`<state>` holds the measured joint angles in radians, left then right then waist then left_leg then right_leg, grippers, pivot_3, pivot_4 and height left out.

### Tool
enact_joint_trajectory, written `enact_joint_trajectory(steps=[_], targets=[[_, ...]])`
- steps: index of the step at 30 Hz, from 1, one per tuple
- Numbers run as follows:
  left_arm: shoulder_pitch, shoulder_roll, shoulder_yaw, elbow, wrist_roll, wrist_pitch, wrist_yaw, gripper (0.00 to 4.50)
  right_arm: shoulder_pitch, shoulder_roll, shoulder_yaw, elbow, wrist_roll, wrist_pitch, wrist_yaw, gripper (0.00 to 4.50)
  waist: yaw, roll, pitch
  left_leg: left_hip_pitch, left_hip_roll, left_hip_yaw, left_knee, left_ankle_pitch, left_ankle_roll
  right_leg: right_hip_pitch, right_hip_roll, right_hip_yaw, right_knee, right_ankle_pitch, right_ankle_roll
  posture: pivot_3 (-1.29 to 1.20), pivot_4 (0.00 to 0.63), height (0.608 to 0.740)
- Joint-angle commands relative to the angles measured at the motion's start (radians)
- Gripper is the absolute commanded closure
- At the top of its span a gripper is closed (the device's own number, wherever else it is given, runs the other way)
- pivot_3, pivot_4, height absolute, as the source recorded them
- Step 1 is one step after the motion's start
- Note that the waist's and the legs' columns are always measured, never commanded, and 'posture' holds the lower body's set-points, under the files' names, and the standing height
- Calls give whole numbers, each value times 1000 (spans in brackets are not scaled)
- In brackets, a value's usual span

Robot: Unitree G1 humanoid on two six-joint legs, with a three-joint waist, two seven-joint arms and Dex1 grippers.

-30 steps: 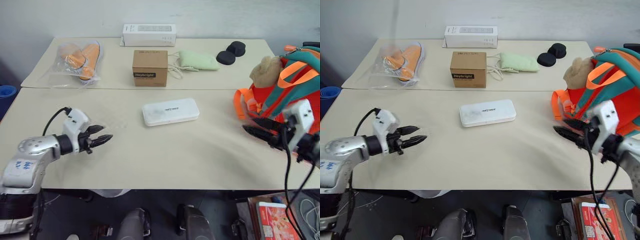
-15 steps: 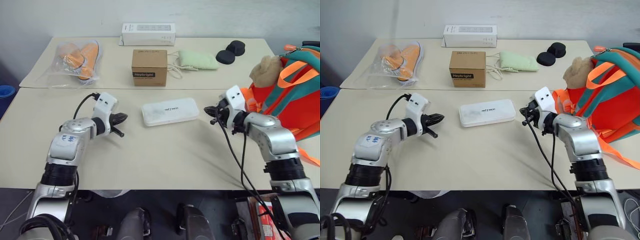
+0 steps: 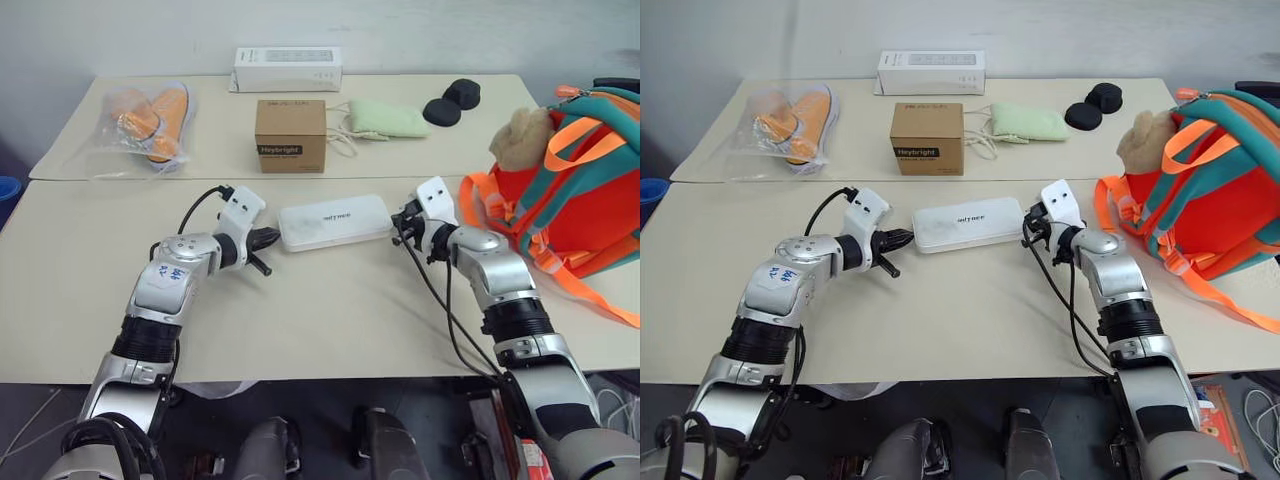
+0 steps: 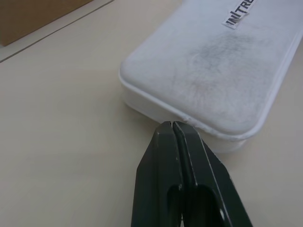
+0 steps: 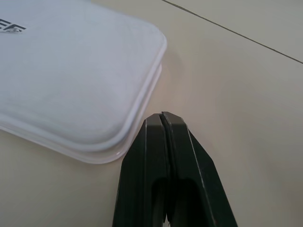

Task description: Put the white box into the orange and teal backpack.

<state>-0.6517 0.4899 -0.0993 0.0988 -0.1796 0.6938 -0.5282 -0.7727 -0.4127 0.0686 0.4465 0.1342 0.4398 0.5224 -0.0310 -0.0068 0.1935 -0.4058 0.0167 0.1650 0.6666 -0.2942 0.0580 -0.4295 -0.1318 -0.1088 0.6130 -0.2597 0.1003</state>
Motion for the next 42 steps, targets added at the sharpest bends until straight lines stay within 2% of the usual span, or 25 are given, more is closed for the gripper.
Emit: enact_joint_trajectory(steps=[1, 9, 17, 20, 24, 29, 33, 37, 42], targets=[[-15, 12, 17, 13, 12, -28, -15, 4453, 25, -6, -32, -124, 16, 43, -3, 4500, 0, 0, 0, 0, 0, 0, 0, 0, 0, 0, 0, 0, 0, 0, 0, 0, 150, 740], [-18, 11, 29, 76, 28, -70, -28, 4453, 162, -4, -49, -347, 47, 178, -10, 4500, 2, 0, 0, 0, 0, 0, 0, 0, 0, 0, 0, 0, 0, 0, 0, 0, 150, 740], [-29, 54, 41, 130, 32, -99, -89, 4453, 153, -31, -75, -348, 42, 199, -10, 4500, 1, 0, 0, 0, 0, 0, 0, 0, -1, -1, 0, 0, 0, 0, 0, 0, 150, 740], [-40, 62, 95, 177, -79, 49, -189, 3925, 114, -67, -70, -266, 19, 156, 8, 4500, 1, 0, 0, 0, 0, 0, 0, 0, 0, -1, 0, 0, 0, 0, 0, 0, 150, 740], [-111, 79, 193, 271, -227, 308, -278, 2730, 60, -87, -28, -179, -3, 95, 54, 4500, 0, 0, 0, 0, 0, 0, 0, 0, 0, -1, 0, 0, 0, 0, 0, 0, 150, 740], [-224, 124, 193, 462, -270, 456, -368, 1163, -11, -88, 44, -60, -61, -2, 121, 4500, -1, 0, 0, 0, 0, 1, 0, 0, 0, -1, 1, 0, 1, 0, 0, 0, 150, 740], [-341, 102, 240, 679, -275, 509, -344, 15, -47, -70, 81, 8, -99, -58, 146, 4500, -3, 0, 0, 0, 0, 1, 1, 0, 0, -1, 1, 0, 1, 0, 0, 0, 150, 740], [-387, 39, 252, 797, -251, 449, -303, 15, -60, -37, 80, 37, -106, -74, 144, 4500, 0, 0, 0, 0, -1, 1, 1, 0, 0, 0, 1, 0, 1, 0, 0, 0, 150, 740], [-425, -52, 233, 856, -237, 421, -324, 15, -63, -14, 78, 47, -118, -81, 150, 4500, 3, 0, 0, 0, -1, 0, 3, 1, 0, 0, 0, 1, 4, 0, 0, 0, 150, 740]])
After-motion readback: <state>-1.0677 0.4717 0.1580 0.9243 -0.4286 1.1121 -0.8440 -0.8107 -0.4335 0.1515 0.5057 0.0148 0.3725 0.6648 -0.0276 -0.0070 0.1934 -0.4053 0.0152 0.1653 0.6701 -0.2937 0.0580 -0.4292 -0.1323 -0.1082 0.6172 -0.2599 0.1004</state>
